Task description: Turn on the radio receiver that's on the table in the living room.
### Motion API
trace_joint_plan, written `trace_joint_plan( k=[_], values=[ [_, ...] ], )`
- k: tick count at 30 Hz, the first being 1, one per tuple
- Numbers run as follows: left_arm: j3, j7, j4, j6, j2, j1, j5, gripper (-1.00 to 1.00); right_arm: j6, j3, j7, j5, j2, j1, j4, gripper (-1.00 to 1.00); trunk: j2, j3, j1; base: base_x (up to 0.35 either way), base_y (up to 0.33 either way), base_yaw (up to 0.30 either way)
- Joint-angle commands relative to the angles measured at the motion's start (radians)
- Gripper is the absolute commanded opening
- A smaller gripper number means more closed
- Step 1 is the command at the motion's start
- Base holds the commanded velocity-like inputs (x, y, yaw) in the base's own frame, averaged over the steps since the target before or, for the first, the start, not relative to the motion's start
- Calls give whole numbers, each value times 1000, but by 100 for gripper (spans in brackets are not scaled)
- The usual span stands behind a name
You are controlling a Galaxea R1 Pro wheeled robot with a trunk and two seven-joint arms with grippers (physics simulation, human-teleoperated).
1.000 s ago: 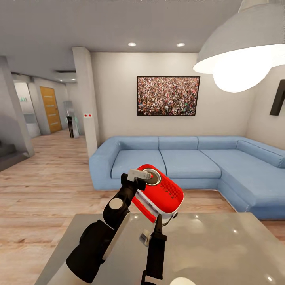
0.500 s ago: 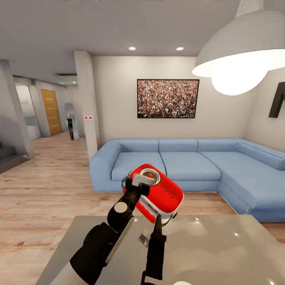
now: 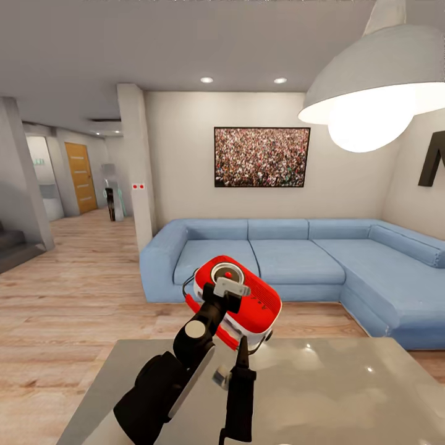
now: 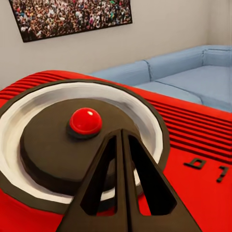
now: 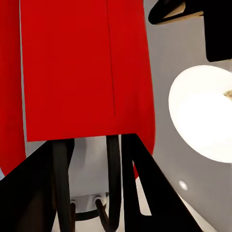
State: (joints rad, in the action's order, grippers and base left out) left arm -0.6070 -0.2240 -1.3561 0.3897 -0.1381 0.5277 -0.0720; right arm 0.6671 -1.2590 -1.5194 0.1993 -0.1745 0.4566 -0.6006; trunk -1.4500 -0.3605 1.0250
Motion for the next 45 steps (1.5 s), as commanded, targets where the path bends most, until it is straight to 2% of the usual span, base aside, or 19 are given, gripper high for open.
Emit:
trace_joint_plan(
  k=[1,11,16,20,23,45],
  values=[
    [0,0,-2,0,0,0,-1,-100,-1,-2,0,3,0,0,-1,-100,0,1,0,0,0,0],
    [6,0,-13,0,2,0,-5,-100,0,-2,-51,3,0,-19,-1,-100,0,8,0,0,0,0],
    [12,-1,-16,-1,6,0,-4,-100,0,-2,-51,3,0,-26,-1,-100,0,12,0,0,0,0],
    [52,0,-17,-1,6,0,-3,-100,-1,-2,-51,3,0,-37,-1,-100,0,14,0,0,0,0],
    [63,0,-18,-2,7,0,-3,-100,-1,-3,-51,3,0,-47,-1,-100,0,16,0,0,0,0],
    [67,-1,-21,-2,5,0,-3,-100,-1,-3,-51,13,0,-61,-1,-100,0,28,0,0,0,0]
  ],
)
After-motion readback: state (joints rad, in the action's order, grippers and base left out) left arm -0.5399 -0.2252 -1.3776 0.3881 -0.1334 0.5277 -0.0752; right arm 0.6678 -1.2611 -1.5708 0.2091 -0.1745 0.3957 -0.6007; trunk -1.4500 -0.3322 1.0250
